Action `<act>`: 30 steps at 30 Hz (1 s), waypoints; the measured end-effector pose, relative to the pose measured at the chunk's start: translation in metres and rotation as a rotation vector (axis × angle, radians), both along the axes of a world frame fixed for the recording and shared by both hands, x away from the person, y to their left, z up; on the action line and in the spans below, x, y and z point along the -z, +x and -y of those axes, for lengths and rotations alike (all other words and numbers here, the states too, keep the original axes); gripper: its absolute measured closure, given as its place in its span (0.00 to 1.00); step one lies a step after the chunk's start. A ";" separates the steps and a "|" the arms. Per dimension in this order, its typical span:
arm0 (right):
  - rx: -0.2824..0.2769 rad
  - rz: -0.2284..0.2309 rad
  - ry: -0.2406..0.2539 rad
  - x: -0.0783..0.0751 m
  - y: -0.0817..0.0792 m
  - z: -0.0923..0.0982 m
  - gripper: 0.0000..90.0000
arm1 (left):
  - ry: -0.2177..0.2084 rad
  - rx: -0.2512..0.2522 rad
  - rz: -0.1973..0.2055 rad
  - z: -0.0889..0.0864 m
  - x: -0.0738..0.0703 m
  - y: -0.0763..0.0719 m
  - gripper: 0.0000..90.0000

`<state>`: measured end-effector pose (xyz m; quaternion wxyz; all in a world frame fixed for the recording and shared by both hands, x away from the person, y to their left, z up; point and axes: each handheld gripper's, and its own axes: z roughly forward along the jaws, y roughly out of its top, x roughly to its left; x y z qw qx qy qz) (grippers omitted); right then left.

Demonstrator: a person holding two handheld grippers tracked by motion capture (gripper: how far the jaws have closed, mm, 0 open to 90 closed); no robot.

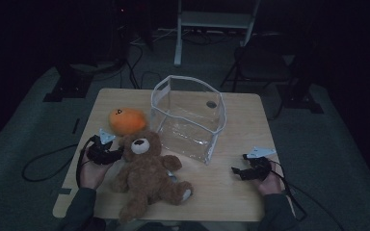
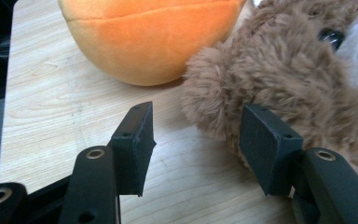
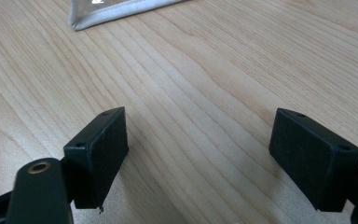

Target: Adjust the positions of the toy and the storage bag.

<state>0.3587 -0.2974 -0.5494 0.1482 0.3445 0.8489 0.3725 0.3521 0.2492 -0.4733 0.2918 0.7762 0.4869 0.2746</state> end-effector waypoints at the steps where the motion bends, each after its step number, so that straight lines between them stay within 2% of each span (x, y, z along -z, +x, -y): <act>1: 0.000 0.000 0.000 0.000 0.000 0.000 0.21 | 0.000 0.000 0.000 0.000 0.000 0.000 0.50; 6: -0.001 0.000 0.000 0.000 0.000 0.000 0.21 | -0.048 0.011 0.024 0.002 -0.009 -0.004 0.49; 11: 0.001 -0.001 0.000 0.000 0.000 0.000 0.21 | -0.081 0.047 0.053 0.010 -0.018 -0.012 0.47; 15: 0.001 -0.002 -0.001 0.000 0.000 0.000 0.21 | -0.125 0.070 0.043 0.018 -0.022 -0.017 0.47; 23: 0.000 -0.001 -0.002 0.000 0.000 0.000 0.21 | -0.137 0.122 0.035 0.034 -0.023 -0.024 0.47; 30: 0.000 -0.001 -0.001 0.000 0.000 0.000 0.21 | -0.138 0.141 0.029 0.042 -0.022 -0.029 0.47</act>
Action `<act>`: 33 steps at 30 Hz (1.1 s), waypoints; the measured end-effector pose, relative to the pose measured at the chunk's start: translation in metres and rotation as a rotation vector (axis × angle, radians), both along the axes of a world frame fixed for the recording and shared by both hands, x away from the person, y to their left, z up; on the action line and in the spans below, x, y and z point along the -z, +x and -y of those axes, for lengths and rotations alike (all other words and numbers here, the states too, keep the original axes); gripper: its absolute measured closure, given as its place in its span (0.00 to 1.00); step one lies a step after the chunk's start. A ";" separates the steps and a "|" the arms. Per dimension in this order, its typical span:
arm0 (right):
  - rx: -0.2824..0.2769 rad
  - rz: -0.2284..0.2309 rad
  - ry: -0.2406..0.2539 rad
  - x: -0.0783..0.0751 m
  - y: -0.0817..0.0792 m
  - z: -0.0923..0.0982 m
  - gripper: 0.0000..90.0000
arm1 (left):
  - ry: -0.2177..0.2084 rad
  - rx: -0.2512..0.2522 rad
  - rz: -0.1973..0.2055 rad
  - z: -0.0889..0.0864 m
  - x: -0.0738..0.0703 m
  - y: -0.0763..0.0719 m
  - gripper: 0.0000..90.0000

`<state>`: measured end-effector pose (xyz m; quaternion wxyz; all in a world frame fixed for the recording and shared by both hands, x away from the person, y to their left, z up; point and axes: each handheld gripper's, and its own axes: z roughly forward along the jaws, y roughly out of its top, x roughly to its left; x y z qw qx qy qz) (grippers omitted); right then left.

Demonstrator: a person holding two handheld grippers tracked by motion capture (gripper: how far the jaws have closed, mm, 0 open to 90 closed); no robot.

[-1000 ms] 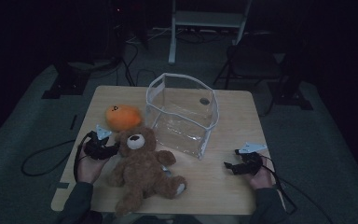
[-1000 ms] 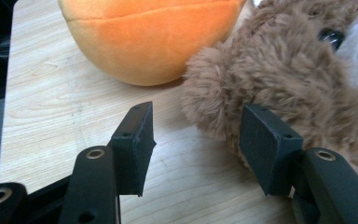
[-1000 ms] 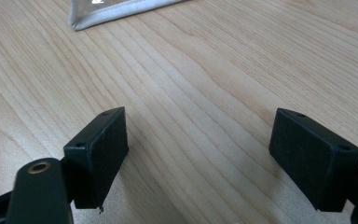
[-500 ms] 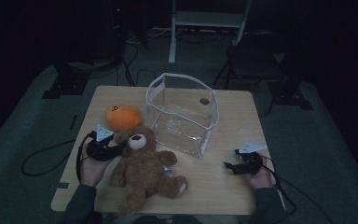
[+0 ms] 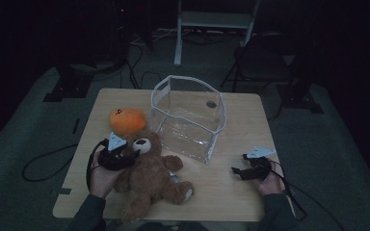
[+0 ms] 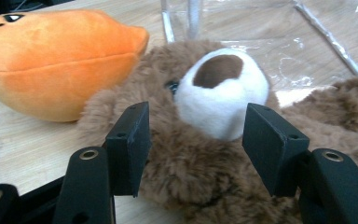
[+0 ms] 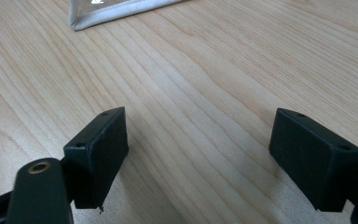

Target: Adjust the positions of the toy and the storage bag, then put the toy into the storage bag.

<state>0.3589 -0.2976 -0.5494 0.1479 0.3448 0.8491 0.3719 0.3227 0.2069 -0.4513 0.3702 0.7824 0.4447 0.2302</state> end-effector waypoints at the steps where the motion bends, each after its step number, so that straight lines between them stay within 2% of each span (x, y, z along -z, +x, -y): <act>1: 0.000 0.000 0.000 0.000 0.000 0.000 0.21 | 0.003 0.003 -0.002 0.001 0.000 0.000 0.47; 7: 0.000 0.000 0.000 0.000 0.000 0.000 0.21 | 0.011 0.021 -0.013 0.011 0.001 -0.004 0.47; 16: -0.001 0.000 -0.001 0.000 0.000 0.000 0.21 | 0.027 0.000 -0.023 0.019 0.006 -0.003 0.45; 24: -0.002 0.001 -0.001 0.000 0.000 0.000 0.21 | 0.008 -0.005 -0.035 0.021 0.008 0.001 0.44; 29: -0.001 0.000 -0.001 0.000 0.000 0.000 0.21 | -0.017 -0.010 -0.029 0.022 0.003 -0.001 0.44; 33: -0.001 0.001 -0.001 0.000 0.000 0.000 0.21 | -0.023 -0.026 -0.050 0.025 0.004 0.004 0.42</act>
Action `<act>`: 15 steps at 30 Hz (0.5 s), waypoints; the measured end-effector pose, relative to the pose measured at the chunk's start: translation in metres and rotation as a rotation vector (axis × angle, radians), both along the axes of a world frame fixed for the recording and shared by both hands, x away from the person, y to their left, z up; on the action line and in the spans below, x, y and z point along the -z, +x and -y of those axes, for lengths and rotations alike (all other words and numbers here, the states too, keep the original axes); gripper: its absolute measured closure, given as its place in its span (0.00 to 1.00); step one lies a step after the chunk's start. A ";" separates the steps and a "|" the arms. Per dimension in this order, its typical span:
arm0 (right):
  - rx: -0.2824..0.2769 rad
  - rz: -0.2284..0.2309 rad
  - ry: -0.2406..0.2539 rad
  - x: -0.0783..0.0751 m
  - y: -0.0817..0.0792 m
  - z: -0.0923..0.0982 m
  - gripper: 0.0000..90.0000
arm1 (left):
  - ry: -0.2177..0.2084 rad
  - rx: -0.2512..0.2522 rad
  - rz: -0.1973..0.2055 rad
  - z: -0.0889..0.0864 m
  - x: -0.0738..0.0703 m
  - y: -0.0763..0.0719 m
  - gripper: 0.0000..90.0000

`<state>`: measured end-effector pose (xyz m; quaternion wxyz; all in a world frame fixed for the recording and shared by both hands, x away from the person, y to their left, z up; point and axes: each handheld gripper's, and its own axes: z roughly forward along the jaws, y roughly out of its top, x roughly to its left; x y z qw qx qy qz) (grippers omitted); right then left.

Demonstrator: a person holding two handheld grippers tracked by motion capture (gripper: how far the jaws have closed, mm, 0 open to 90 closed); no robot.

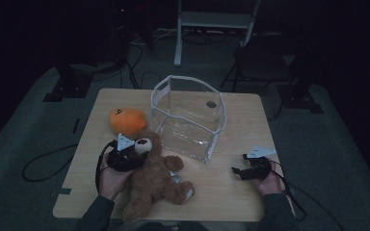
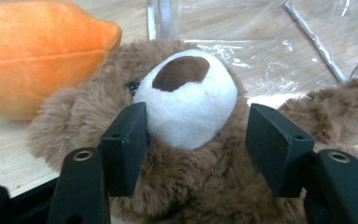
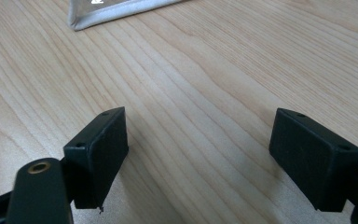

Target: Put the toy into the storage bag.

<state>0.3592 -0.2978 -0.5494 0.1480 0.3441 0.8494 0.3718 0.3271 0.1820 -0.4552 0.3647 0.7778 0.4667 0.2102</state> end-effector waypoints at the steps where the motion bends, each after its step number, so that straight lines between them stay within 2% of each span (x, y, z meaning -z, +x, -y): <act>1: 0.000 0.000 0.000 0.000 0.000 0.000 0.21 | 0.001 -0.004 -0.003 0.001 0.000 0.002 0.41; 4: 0.000 0.000 0.000 0.000 0.000 0.000 0.21 | 0.007 -0.010 -0.003 0.004 -0.001 0.006 0.38; 5: 0.000 -0.001 -0.001 0.000 0.000 0.000 0.21 | 0.013 -0.025 -0.022 0.006 -0.001 0.013 0.38; 8: -0.001 0.001 -0.001 0.000 0.000 0.000 0.21 | 0.023 -0.049 -0.037 0.008 0.000 0.019 0.33; 13: 0.000 0.000 -0.001 0.000 0.000 0.000 0.21 | 0.001 -0.085 -0.062 0.010 -0.001 0.025 0.29; 15: -0.002 0.002 0.000 0.000 0.000 0.000 0.21 | 0.008 -0.084 -0.068 0.013 -0.001 0.026 0.27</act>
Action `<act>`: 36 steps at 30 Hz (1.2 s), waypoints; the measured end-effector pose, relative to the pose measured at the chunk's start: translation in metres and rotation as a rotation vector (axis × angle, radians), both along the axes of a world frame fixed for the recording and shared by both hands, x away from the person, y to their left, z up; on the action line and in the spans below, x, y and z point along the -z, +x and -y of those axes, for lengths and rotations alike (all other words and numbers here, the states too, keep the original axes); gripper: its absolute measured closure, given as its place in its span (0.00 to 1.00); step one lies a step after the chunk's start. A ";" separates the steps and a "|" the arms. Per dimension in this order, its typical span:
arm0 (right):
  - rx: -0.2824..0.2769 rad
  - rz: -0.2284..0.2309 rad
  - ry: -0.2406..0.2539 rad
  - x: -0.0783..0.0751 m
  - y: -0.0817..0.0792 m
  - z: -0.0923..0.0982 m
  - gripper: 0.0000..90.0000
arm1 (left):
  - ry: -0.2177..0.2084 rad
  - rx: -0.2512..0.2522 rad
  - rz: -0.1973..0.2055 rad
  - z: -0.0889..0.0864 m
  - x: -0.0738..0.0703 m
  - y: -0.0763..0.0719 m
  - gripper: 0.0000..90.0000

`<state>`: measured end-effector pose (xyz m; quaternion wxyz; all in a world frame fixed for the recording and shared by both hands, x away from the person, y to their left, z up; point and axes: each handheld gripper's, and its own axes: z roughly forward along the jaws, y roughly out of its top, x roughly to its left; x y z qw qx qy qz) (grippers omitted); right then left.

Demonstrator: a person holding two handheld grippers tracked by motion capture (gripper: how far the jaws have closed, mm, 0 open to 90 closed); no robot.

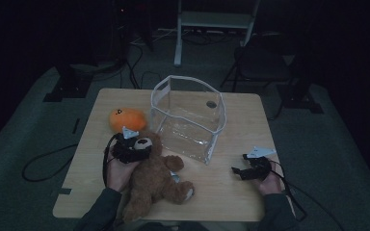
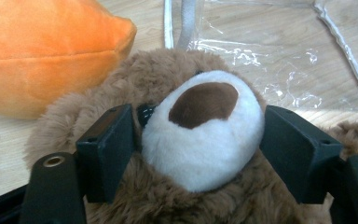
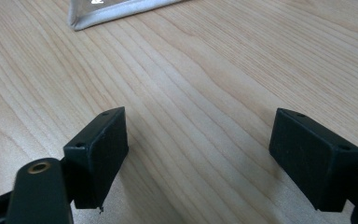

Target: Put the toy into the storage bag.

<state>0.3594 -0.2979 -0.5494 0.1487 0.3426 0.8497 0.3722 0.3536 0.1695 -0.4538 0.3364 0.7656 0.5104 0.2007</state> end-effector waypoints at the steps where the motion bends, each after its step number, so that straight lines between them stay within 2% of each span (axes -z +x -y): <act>1: 0.000 0.000 -0.001 0.000 0.000 0.000 0.21 | 0.005 0.001 -0.010 0.002 0.000 0.001 0.24; 6: 0.001 -0.001 0.000 0.000 0.000 0.000 0.21 | 0.056 -0.016 -0.033 0.006 0.008 0.006 0.16; 10: 0.002 -0.003 0.000 0.000 0.000 0.000 0.21 | 0.093 -0.039 -0.045 0.005 0.015 0.010 0.16; 17: 0.002 -0.002 -0.001 0.000 0.000 0.000 0.21 | 0.087 -0.059 -0.068 0.000 0.020 0.013 0.17; 24: 0.003 -0.003 0.000 0.000 0.000 0.000 0.21 | 0.045 -0.068 -0.094 -0.006 0.023 0.015 0.26; 28: 0.002 -0.003 -0.001 0.000 0.000 0.000 0.21 | 0.032 -0.048 -0.077 -0.009 0.022 0.011 0.37; 30: 0.002 -0.003 0.000 0.000 0.000 0.000 0.21 | 0.013 -0.040 -0.067 -0.012 0.021 0.008 0.41; 36: 0.002 -0.003 0.000 0.000 0.000 0.000 0.21 | -0.046 -0.012 -0.034 -0.022 0.015 0.001 0.45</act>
